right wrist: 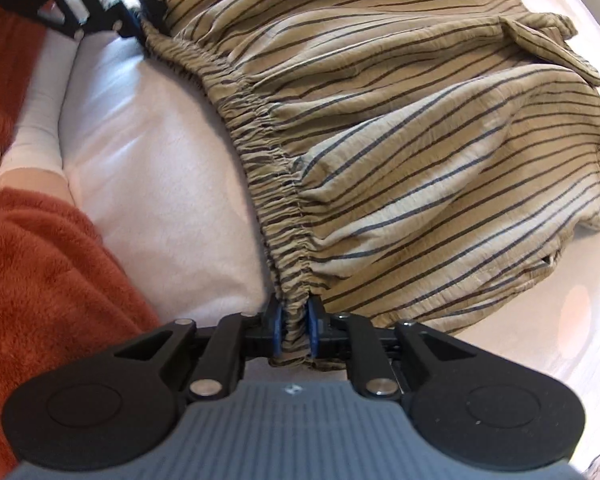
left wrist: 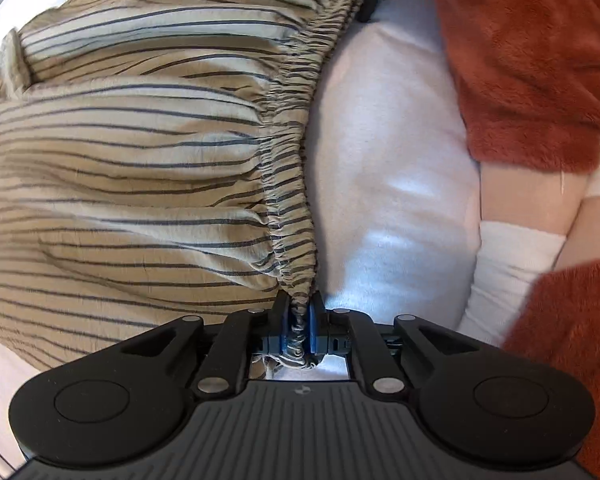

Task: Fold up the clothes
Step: 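Lower the garment flat onto the bed with both tools, then open both tools and release the waistband onto the bed, then grasp the garment edge with the left tool while the right tool grasps nearby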

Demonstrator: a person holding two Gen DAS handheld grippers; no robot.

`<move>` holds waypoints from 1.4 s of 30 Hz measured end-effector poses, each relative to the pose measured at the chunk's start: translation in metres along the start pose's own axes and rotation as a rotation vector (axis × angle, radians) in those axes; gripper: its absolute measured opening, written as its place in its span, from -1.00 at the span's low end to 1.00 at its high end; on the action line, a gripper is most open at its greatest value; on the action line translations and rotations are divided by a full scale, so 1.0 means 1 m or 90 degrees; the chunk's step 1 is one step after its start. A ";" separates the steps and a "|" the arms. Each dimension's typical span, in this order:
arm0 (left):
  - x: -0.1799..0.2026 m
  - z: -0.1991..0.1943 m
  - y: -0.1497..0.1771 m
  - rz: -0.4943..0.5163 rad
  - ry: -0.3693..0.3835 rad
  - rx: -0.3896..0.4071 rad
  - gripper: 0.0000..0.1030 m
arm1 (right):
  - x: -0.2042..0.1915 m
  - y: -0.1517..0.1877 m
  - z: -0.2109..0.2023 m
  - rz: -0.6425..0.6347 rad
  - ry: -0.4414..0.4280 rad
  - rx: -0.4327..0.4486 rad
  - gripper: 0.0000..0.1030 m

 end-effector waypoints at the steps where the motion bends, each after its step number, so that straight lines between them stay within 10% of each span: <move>1: -0.002 -0.003 0.001 -0.005 -0.001 0.004 -0.80 | 0.001 0.000 -0.003 0.008 0.004 0.011 -0.55; 4: -0.013 -0.018 0.007 -0.022 -0.022 0.021 -0.43 | 0.005 0.001 -0.020 0.039 0.013 0.053 -0.04; 9: -0.045 -0.060 0.028 -0.115 -0.055 0.098 -0.03 | 0.010 0.021 -0.059 0.105 0.002 0.120 0.21; 21: -0.152 -0.105 0.091 -0.472 -0.126 0.270 0.09 | 0.104 0.064 -0.113 0.398 -0.037 0.369 0.33; 35: -0.263 -0.044 0.129 -0.941 -0.295 0.331 0.05 | 0.248 0.033 -0.047 0.757 0.142 0.461 0.19; 42: -0.277 -0.017 0.144 -0.966 -0.293 0.364 0.03 | 0.282 0.038 0.004 0.850 0.090 0.462 -0.01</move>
Point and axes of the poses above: each gripper's, at about its wrist camera, not at the fingertips, and z roughly the way its jaws point, x to its right, y to its underside, the point moved 1 cm from there along z, roughly the way its jaws point, and after that the axes turned 4 degrees about -y, right-handed, at the moved point
